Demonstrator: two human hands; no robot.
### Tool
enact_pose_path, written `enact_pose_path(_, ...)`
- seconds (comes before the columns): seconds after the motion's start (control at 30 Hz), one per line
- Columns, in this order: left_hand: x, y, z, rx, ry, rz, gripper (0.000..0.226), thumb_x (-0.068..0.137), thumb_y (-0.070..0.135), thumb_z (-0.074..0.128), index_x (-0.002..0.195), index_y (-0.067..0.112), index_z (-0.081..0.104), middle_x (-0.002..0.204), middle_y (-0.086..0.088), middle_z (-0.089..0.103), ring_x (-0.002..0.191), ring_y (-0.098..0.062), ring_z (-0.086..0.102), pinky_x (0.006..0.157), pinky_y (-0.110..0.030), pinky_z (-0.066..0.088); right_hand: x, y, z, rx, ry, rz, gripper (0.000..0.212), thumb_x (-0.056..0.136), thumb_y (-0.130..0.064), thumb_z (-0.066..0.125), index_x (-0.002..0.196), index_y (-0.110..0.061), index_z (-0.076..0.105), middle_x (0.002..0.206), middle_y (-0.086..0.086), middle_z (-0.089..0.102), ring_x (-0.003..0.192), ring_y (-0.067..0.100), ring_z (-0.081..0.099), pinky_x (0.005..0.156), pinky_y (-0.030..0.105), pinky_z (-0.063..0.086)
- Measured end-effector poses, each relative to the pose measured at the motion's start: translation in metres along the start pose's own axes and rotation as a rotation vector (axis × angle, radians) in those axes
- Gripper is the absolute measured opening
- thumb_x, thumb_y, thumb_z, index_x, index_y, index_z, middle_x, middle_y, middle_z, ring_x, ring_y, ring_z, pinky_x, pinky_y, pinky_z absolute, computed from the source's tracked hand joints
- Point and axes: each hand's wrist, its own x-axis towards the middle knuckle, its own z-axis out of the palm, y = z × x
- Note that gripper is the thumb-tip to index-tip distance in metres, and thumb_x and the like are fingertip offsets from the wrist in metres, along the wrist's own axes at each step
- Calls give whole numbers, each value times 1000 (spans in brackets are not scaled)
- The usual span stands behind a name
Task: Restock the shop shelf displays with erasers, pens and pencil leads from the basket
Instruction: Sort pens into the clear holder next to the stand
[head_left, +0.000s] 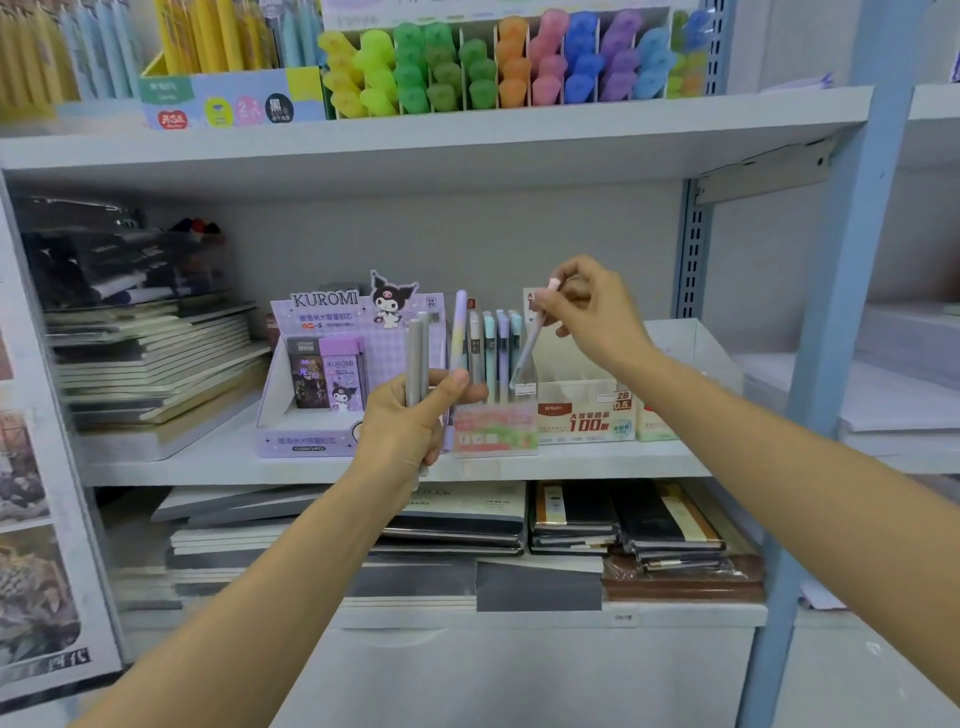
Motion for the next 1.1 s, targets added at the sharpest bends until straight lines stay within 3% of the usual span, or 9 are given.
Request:
enact_pose_path(0.23, 5, -10, -5, 4, 27, -1, 23, 87, 25, 70, 85, 3, 67, 82, -7, 73, 33, -7, 27, 34, -18, 25, 4, 13, 10, -145, -130, -26, 14, 93, -17, 63, 87, -20, 50, 81, 5, 75, 74, 11, 71, 63, 24, 56)
enact_pose_path(0.37, 9, -14, -6, -2, 57, -33, 30, 85, 24, 72, 95, -4, 66, 76, -5, 70, 33, -7, 27, 34, -17, 25, 10, 13, 10, -169, -175, -17, 15, 92, -16, 65, 86, -20, 51, 76, 4, 74, 66, 8, 69, 63, 23, 55)
enact_pose_path(0.5, 11, -16, -6, 0, 56, -40, 35, 85, 22, 72, 102, -9, 66, 77, -12, 65, 33, -7, 27, 34, -19, 25, 12, 18, 17, -166, -107, -2, 19, 87, -15, 71, 97, -16, 55, 81, 5, 71, 66, 16, 70, 59, 25, 56)
enact_pose_path(0.6, 12, -17, -7, -2, 47, -42, 36, 86, 22, 72, 102, -9, 66, 81, -17, 61, 33, -8, 26, 34, -19, 25, 15, 19, 21, -232, -40, -29, 17, 84, -22, 75, 89, -14, 60, 79, 1, 70, 65, 14, 70, 57, 25, 53)
enact_pose_path(0.73, 15, -18, -10, -42, 40, -58, 29, 84, 22, 72, 97, -3, 67, 76, -8, 66, 34, -8, 25, 34, -18, 25, 21, 19, 21, -239, -20, -37, 13, 85, -28, 73, 80, -18, 66, 74, -3, 70, 65, 9, 68, 60, 21, 49)
enact_pose_path(0.87, 15, -19, -11, -62, 44, -71, 24, 85, 20, 72, 95, -1, 66, 73, -4, 68, 34, -8, 25, 34, -18, 25, 19, 25, 22, -279, -14, -24, 21, 82, -30, 75, 79, -10, 68, 76, 3, 69, 71, 17, 64, 72, 34, 56)
enact_pose_path(0.97, 14, -17, -8, -59, 44, -75, 26, 86, 18, 71, 99, -4, 66, 75, -6, 67, 33, -7, 26, 33, -18, 25, 18, 27, 28, -307, -33, -2, 22, 83, -28, 75, 79, -9, 65, 74, 4, 65, 64, 14, 54, 73, 42, 53)
enact_pose_path(1.1, 10, -14, -7, -46, 30, -84, 28, 87, 18, 70, 101, -6, 67, 74, -6, 67, 32, -7, 26, 33, -17, 26, 19, 24, 30, -317, -38, 52, 25, 84, -33, 73, 87, -9, 64, 80, 6, 64, 68, 13, 52, 73, 40, 52)
